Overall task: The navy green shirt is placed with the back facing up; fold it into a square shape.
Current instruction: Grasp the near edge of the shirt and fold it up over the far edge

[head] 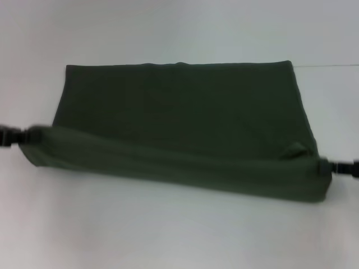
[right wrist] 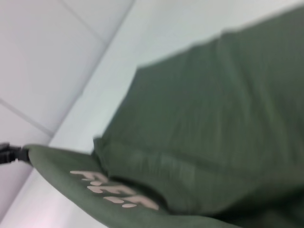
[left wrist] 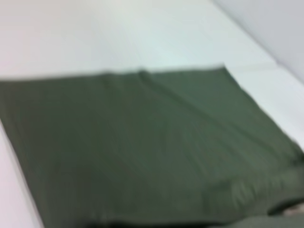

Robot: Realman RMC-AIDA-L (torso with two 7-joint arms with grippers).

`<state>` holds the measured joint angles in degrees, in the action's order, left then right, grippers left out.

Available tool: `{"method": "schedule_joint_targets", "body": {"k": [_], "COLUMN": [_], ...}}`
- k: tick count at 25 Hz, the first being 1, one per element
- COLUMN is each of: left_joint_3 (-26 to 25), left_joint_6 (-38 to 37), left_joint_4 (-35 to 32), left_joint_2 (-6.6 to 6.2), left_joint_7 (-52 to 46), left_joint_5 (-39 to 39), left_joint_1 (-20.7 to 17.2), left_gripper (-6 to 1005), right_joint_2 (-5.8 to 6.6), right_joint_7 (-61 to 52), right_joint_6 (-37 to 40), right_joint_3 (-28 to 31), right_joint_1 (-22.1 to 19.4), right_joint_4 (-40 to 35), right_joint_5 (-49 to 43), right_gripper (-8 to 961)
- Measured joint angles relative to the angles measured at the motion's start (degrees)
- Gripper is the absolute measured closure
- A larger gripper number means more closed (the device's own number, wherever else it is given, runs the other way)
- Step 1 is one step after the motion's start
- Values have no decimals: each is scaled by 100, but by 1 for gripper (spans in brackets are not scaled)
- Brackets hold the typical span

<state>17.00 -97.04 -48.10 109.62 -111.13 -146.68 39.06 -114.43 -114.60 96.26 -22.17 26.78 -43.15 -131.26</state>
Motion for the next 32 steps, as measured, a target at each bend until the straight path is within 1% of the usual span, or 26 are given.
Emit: {"method": "schedule_joint_targets", "body": {"k": [2, 3, 7, 9, 13, 14, 15, 17, 18, 19, 20, 24, 26, 29, 32], "left_joint_3": [-18, -7, 3, 20, 44, 53, 72, 118, 118, 175, 180, 214, 268, 399, 420], "left_joint_6": [143, 439, 1036, 1431, 2193, 2395, 2643, 3032, 3032, 3552, 3700, 4677, 5154, 5840, 6347], "left_joint_4": [29, 130, 258, 332, 625, 707, 823, 990, 990, 1178, 1229, 1454, 1581, 1911, 2214], "left_joint_2": [-3, -2, 49, 82, 104, 120, 146, 212, 212, 334, 369, 648, 763, 853, 917], "left_joint_7": [-19, -44, -134, -170, -128, -79, -2, 151, 151, 406, 485, 1075, 1347, 1846, 2522], "left_joint_5": [152, 446, 662, 781, 1047, 1108, 1185, 1317, 1317, 1513, 1577, 2031, 2222, 2517, 2942], "left_joint_1": [15, 73, 223, 300, 441, 481, 530, 604, 604, 689, 710, 846, 928, 1081, 1208], "left_gripper": [947, 947, 947, 948, 947, 947, 946, 946, 946, 946, 946, 947, 947, 947, 946], "right_joint_2": [43, 63, 108, 110, 102, 93, 93, 60, 40, -1, -33, -173, -212, -245, -296], "right_joint_7": [-53, -84, -237, -296, -361, -373, -373, -355, -344, -318, -292, -103, -29, 70, 251], "right_joint_6": [-188, -318, -807, -1063, -1661, -2045, -2045, -2454, -2590, -2822, -3010, -3751, -4094, -4613, -5212], "right_joint_3": [69, 77, 81, 78, 22, -42, -42, -95, -118, -162, -197, -412, -559, -816, -988], "right_joint_1": [215, 318, 731, 890, 1143, 1296, 1296, 1441, 1478, 1538, 1573, 1675, 1711, 1794, 1916], "right_joint_4": [91, 140, 234, 238, 311, 434, 434, 558, 597, 641, 664, 702, 760, 940, 1160], "right_joint_5": [76, 109, 224, 301, 525, 616, 616, 645, 650, 681, 716, 975, 1125, 1290, 1403], "right_gripper": [918, 918, 918, 918, 918, 918, 918, 918, 918, 919, 919, 918, 918, 919, 919]}}
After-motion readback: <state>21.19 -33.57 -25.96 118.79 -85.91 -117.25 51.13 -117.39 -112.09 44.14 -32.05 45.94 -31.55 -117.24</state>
